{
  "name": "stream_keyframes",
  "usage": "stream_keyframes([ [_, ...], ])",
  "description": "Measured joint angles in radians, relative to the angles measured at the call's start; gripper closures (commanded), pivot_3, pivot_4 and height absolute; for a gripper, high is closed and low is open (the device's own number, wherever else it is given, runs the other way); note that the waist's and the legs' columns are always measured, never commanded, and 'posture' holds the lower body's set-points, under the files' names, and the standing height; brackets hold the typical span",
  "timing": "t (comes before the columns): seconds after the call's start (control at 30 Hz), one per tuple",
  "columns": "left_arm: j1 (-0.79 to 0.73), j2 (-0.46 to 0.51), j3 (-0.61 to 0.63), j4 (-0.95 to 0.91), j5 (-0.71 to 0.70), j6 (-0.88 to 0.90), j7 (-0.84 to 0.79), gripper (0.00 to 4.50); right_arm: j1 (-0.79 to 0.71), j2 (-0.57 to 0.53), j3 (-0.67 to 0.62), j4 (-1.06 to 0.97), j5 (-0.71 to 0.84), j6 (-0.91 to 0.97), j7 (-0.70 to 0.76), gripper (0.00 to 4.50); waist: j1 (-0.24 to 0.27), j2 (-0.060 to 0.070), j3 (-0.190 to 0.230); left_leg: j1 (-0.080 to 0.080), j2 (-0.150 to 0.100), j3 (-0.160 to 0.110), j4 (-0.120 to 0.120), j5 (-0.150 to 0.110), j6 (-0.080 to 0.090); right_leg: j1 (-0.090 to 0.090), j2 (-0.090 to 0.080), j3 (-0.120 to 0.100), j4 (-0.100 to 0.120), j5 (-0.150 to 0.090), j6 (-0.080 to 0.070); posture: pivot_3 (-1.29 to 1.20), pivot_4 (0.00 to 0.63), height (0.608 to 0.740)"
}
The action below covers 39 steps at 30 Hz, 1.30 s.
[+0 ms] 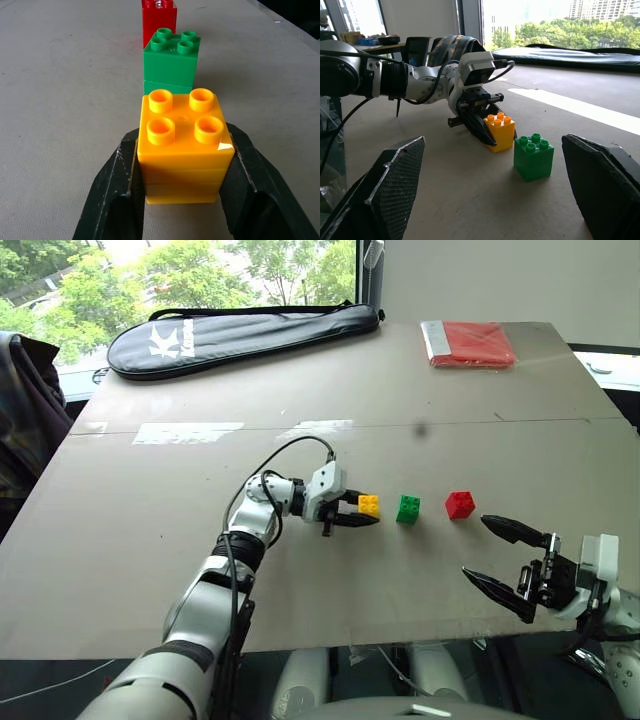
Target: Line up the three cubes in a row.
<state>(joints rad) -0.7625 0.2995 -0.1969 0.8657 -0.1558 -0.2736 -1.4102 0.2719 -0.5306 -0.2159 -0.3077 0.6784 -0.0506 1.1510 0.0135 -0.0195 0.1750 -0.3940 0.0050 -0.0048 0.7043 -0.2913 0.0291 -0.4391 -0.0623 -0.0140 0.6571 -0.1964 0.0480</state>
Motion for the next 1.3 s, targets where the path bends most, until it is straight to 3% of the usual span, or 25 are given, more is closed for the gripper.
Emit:
stream_keyframes([
  [0.03,-0.004,0.0,0.001,0.005,0.0,0.0,0.0,3.16,0.001,0.0,0.0,0.0,0.0,-0.001,0.0,0.0,0.0,0.0,0.0,0.0,0.0,0.0,0.0,0.0,0.0,0.0,0.0,0.0,0.0,0.0,0.0,0.0,0.15,0.694],
  [0.07,-0.008,0.0,0.001,0.01,0.0,0.001,-0.001,2.15,0.004,0.0,0.0,0.0,0.0,-0.001,0.0,0.0,0.0,0.0,0.0,0.0,0.0,0.0,0.0,0.0,0.0,0.0,0.0,0.0,0.0,0.0,0.0,0.0,0.15,0.694],
  [0.23,-0.008,0.016,0.002,0.008,0.004,0.018,-0.029,0.07,0.006,0.0,0.001,0.0,-0.001,-0.002,0.001,0.0,-0.001,0.0,0.0,0.0,0.0,0.0,0.0,0.0,0.0,0.0,0.0,0.0,0.0,0.0,0.0,0.0,0.15,0.694],
  [0.6,0.002,0.018,0.022,-0.002,0.01,0.014,0.033,0.07,0.008,0.0,0.003,0.0,-0.004,-0.002,-0.001,0.0,-0.001,0.0,0.0,0.0,0.0,-0.001,0.0,0.0,0.0,0.0,0.0,0.0,0.0,0.0,0.0,0.0,0.15,0.694],
  [0.77,0.073,0.1,0.087,-0.168,-0.04,0.046,0.04,0.07,0.02,0.006,0.004,0.0,-0.01,-0.007,-0.002,0.0,-0.002,0.0,0.0,0.0,0.001,-0.003,0.0,0.0,0.0,-0.001,0.0,0.0,0.001,0.001,-0.002,0.0,0.15,0.694],
  [0.9,0.219,0.207,0.155,-0.461,-0.126,0.227,0.062,0.07,0.011,0.007,-0.009,0.04,-0.01,-0.021,0.002,0.0,-0.01,0.0,0.0,0.001,0.003,-0.003,0.0,0.0,0.0,0.0,0.0,0.002,0.0,0.001,-0.002,0.0,0.15,0.694],
  [1.0,0.403,0.261,0.207,-0.728,-0.131,0.422,0.227,0.07,0.0,0.001,-0.042,0.148,-0.011,-0.044,0.033,0.0,-0.008,0.001,0.0,0.002,0.003,-0.003,0.0,0.0,0.0,0.0,-0.001,0.002,0.0,0.001,-0.002,0.0,0.15,0.694],
  [1.23,0.862,0.24,0.269,-1.208,-0.169,0.644,0.513,0.07,-0.045,-0.054,-0.083,0.357,-0.034,-0.096,0.141,0.0,0.001,0.002,0.0,0.003,0.004,-0.002,0.0,0.0,0.0,0.001,-0.001,0.002,0.0,-0.003,-0.003,0.0,0.15,0.694],
  [1.3,0.887,0.235,0.269,-1.219,-0.168,0.652,0.53,0.07,-0.049,-0.054,-0.084,0.372,-0.037,-0.099,0.151,0.0,0.003,0.002,0.0,0.003,0.004,-0.003,0.0,0.0,0.0,0.001,-0.001,0.001,0.001,-0.004,-0.002,0.0,0.15,0.694],
])
